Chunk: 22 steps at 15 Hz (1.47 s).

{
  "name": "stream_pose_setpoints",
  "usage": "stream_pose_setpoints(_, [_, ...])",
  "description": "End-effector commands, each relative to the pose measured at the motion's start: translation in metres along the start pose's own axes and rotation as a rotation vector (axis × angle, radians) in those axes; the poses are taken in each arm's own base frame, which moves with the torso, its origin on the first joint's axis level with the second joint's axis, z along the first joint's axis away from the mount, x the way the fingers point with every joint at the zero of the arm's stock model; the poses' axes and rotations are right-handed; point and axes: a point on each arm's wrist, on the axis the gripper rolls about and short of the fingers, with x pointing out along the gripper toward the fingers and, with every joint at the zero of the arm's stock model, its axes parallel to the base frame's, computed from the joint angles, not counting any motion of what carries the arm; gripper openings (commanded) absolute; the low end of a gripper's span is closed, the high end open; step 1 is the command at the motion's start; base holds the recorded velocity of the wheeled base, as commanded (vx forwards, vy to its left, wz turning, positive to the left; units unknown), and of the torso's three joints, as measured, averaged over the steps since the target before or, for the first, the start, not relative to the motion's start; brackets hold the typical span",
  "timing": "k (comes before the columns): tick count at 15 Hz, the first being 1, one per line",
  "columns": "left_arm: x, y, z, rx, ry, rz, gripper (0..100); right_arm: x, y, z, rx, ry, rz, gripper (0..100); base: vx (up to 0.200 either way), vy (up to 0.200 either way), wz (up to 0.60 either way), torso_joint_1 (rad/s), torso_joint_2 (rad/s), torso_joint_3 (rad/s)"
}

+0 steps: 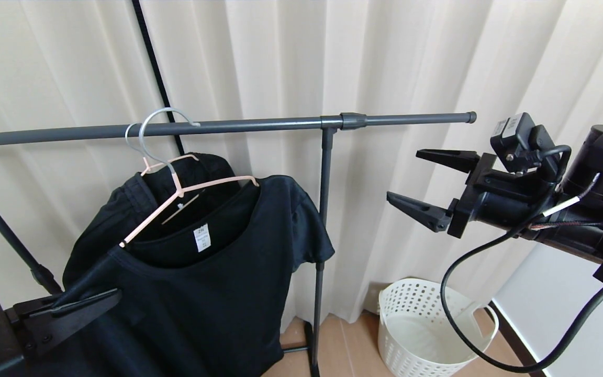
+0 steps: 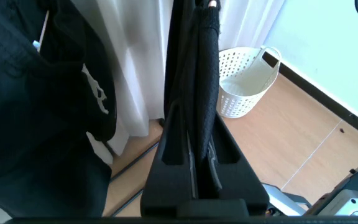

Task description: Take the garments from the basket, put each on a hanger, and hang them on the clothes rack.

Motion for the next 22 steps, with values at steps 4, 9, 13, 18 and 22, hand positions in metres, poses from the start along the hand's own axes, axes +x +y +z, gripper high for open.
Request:
stream_pose_setpoints(4, [0.012,0.003,-0.004,-0.049,0.058,0.009,0,0.007,0.002,0.015,0.070,-0.038,-0.023,100,0.000,0.000,0.00,0.000,0.00,0.000])
stream_pose_setpoints(9, [0.027,0.008,-0.004,-0.104,0.111,0.044,0,0.012,-0.001,0.015,0.092,-0.037,-0.029,100,0.000,0.000,0.00,0.000,0.00,0.000])
stream_pose_setpoints(13, [0.037,0.011,0.002,-0.116,0.069,0.046,0,0.011,0.000,0.015,0.098,-0.025,-0.026,100,0.000,0.000,0.00,0.000,0.00,0.000])
stream_pose_setpoints(18, [0.061,0.019,0.019,-0.161,0.074,0.047,0,0.011,-0.001,0.017,0.094,-0.031,-0.029,100,0.000,0.000,0.00,0.000,0.00,0.000])
stream_pose_setpoints(22, [0.091,0.028,0.032,-0.216,0.097,0.062,0,0.009,-0.001,0.018,0.092,-0.035,-0.033,100,0.000,0.000,0.00,0.000,0.00,0.000])
